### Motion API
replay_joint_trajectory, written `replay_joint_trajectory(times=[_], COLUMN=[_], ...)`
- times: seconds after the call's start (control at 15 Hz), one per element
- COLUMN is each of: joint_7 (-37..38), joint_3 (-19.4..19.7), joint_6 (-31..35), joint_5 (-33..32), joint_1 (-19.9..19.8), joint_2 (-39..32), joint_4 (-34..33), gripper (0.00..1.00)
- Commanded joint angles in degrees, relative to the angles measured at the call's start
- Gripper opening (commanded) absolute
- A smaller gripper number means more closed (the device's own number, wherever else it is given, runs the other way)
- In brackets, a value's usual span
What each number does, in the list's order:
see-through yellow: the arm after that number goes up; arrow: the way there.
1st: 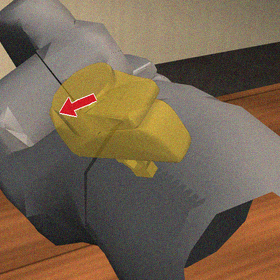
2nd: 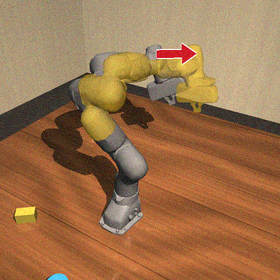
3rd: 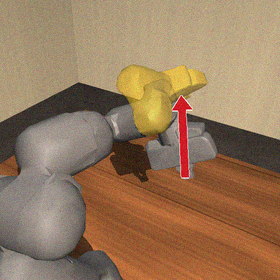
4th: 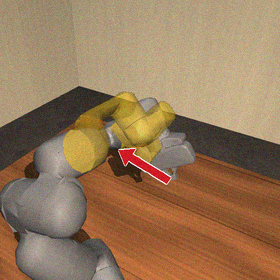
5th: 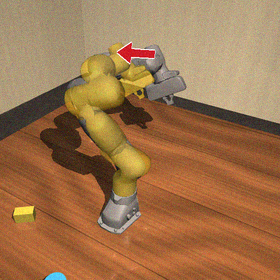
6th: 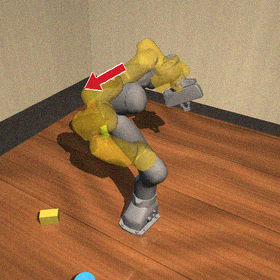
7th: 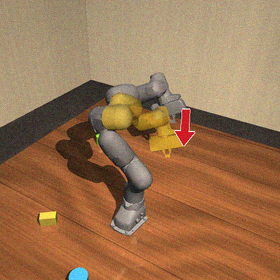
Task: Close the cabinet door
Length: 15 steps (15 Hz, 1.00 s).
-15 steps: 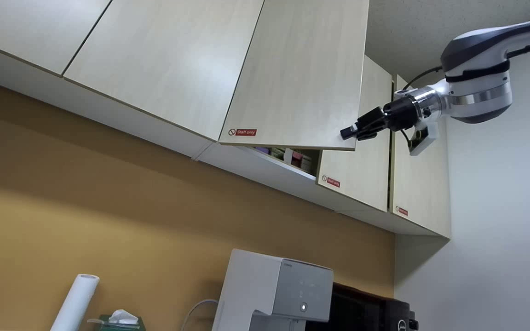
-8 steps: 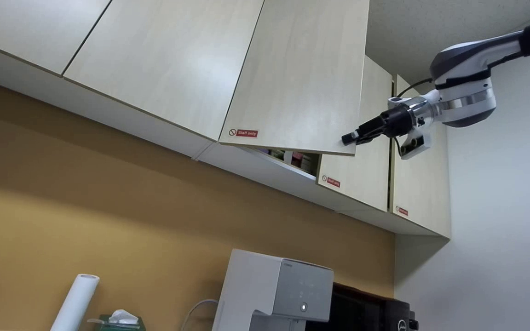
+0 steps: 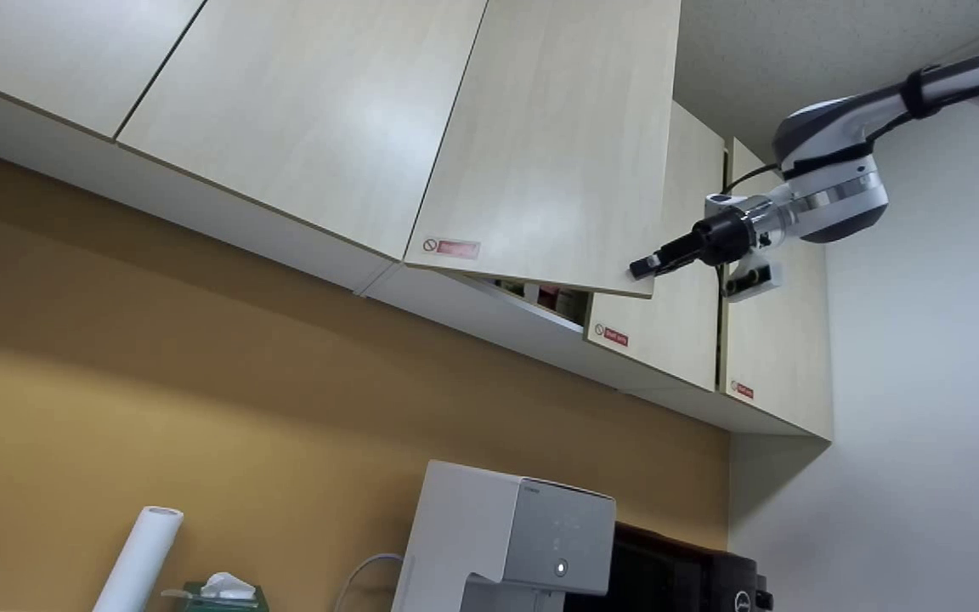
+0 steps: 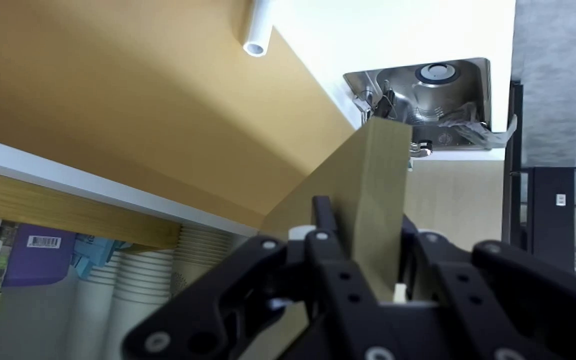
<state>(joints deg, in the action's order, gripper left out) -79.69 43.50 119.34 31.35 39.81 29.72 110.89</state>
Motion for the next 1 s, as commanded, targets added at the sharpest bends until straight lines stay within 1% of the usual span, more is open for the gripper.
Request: replay_joint_trajectory(times=[0.0,0.07,0.13,0.2,0.33,0.73,0.93], joint_7=[-2.6,-2.6,-2.7,-4.5,-8.1,-16.7,-20.2], joint_3=[-2.9,-2.9,-3.0,-3.2,-4.8,-11.7,-15.5], joint_6=[-2.0,-2.0,-2.0,-3.2,-6.0,-19.6,-26.9], joint_5=[4.2,4.2,5.0,6.9,10.8,20.8,25.2], joint_1=[-5.3,-5.3,-6.1,-7.3,-10.8,-24.8,-32.5], joint_2=[-2.7,-2.7,-3.7,-5.4,-8.2,-18.5,-24.4], joint_4=[-0.6,-0.6,-1.0,-2.3,-4.4,-12.7,-18.7], gripper=[0.27,0.07,0.07,0.07,0.07,0.07,0.07])
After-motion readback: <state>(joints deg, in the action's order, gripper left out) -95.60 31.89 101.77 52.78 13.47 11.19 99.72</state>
